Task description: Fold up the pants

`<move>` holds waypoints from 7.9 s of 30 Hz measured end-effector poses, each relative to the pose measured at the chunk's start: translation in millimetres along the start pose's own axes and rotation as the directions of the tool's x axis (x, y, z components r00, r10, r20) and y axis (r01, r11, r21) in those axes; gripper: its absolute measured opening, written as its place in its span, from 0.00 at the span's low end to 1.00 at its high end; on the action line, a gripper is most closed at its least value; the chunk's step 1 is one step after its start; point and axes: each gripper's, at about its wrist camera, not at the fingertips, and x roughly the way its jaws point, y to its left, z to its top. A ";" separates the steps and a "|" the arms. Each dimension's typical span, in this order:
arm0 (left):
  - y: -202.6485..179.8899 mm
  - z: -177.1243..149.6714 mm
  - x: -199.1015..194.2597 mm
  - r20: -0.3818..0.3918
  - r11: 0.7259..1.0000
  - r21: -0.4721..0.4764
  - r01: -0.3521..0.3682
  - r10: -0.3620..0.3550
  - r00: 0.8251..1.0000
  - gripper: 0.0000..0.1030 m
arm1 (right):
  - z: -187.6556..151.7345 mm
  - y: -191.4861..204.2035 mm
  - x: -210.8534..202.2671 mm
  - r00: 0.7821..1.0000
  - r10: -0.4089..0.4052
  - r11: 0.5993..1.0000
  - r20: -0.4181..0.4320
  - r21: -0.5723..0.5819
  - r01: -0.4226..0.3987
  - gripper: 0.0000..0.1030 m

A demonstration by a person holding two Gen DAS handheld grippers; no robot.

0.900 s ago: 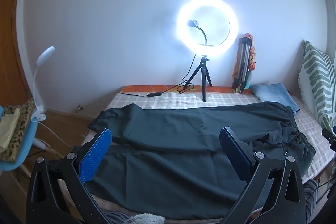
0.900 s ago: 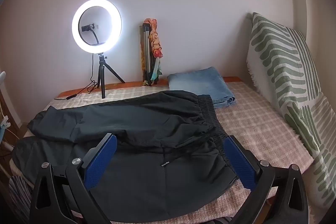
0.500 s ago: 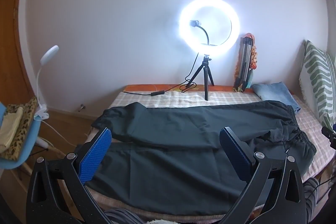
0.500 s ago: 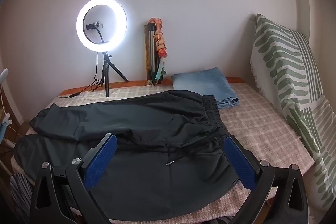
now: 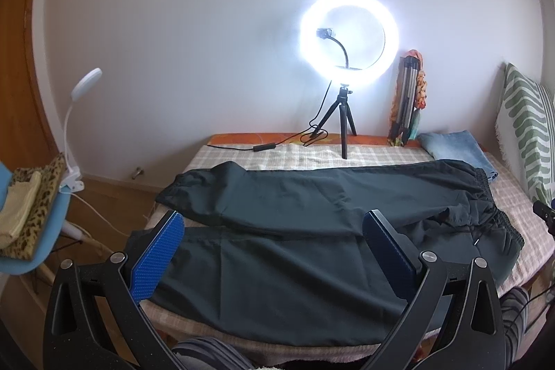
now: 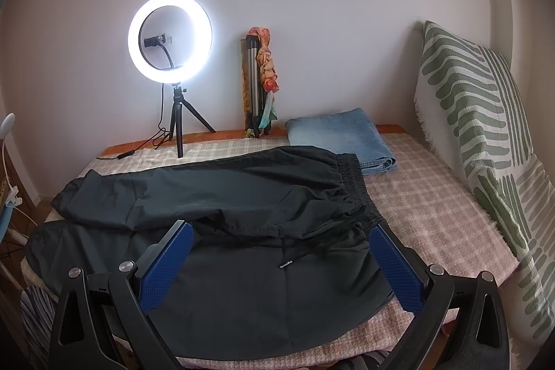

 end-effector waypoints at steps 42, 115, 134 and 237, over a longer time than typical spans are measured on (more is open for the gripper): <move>6.0 -1.0 3.7 0.004 0.999 -0.037 0.011 -0.011 1.000 0.99 | 7.9 7.4 -2.5 1.000 -0.003 1.000 0.024 -0.013 0.003 1.00; 229.8 57.8 316.7 -0.391 0.923 -0.383 -0.034 -0.129 0.911 0.84 | 106.4 206.9 300.4 0.847 0.374 0.744 -0.378 -0.423 -0.517 0.98; 253.7 10.6 433.1 -0.557 0.922 -0.359 -0.145 -0.087 0.826 0.68 | 71.9 276.2 418.9 0.792 0.272 0.647 -0.546 -0.505 -0.571 0.98; 269.8 -151.3 122.6 -0.327 0.888 -0.457 -0.050 -0.116 0.938 0.08 | -62.9 194.3 119.4 0.771 0.308 0.576 -0.557 -0.536 -0.617 0.00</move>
